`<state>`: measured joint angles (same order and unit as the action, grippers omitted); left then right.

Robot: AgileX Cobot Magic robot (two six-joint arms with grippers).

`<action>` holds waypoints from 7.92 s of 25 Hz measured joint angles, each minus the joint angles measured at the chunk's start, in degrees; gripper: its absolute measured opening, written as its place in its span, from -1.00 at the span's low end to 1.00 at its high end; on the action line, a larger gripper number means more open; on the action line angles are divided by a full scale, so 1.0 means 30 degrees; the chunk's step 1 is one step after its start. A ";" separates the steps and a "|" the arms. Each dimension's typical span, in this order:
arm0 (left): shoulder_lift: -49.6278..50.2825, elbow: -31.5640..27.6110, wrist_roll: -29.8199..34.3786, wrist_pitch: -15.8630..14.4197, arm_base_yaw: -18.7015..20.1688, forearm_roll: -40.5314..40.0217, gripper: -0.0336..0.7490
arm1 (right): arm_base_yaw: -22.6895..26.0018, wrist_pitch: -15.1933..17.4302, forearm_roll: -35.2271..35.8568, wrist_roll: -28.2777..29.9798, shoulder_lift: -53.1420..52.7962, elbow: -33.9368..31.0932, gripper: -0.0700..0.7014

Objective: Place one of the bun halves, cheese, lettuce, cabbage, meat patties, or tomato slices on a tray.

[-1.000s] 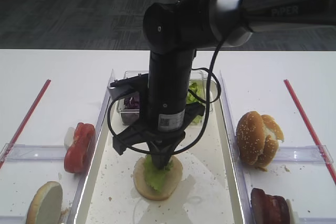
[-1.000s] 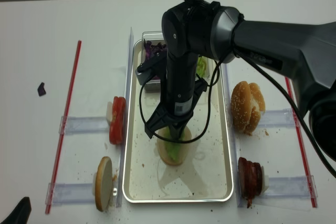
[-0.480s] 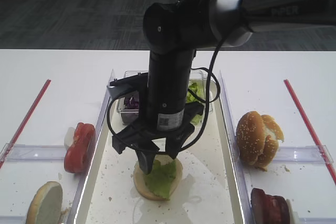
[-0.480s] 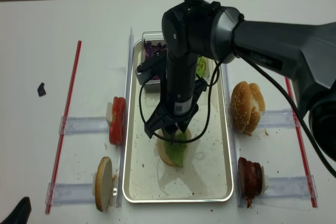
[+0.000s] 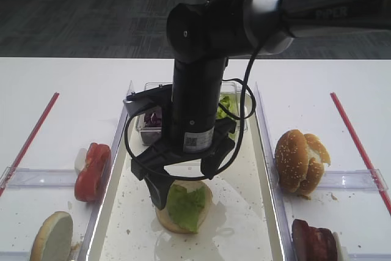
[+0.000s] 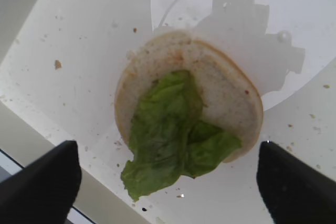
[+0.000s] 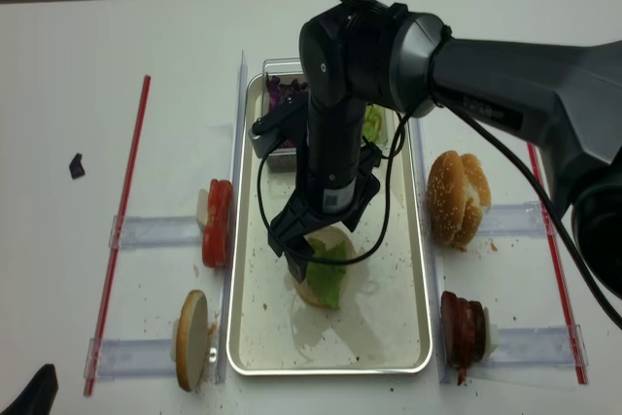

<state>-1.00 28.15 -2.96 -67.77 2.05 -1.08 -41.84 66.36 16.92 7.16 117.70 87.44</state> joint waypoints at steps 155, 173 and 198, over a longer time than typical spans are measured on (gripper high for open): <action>0.0000 0.0000 0.0000 0.0000 0.0000 -0.0011 0.50 | 1.5946 -0.0798 -0.4032 -0.0459 -3.4372 -1.9901 0.85; 0.0000 0.0000 0.0000 0.0000 0.0000 -0.0011 0.50 | 1.5193 -0.0765 -0.4139 -0.0891 -3.7083 -1.9973 0.85; 0.0000 0.0000 0.0000 0.0000 0.0000 -0.0011 0.50 | 1.3927 -0.0574 -0.4918 -0.1970 -3.9542 -1.9973 0.85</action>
<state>-1.00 28.15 -2.96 -67.77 2.05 -1.11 -0.06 64.64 2.17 1.25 -0.92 27.52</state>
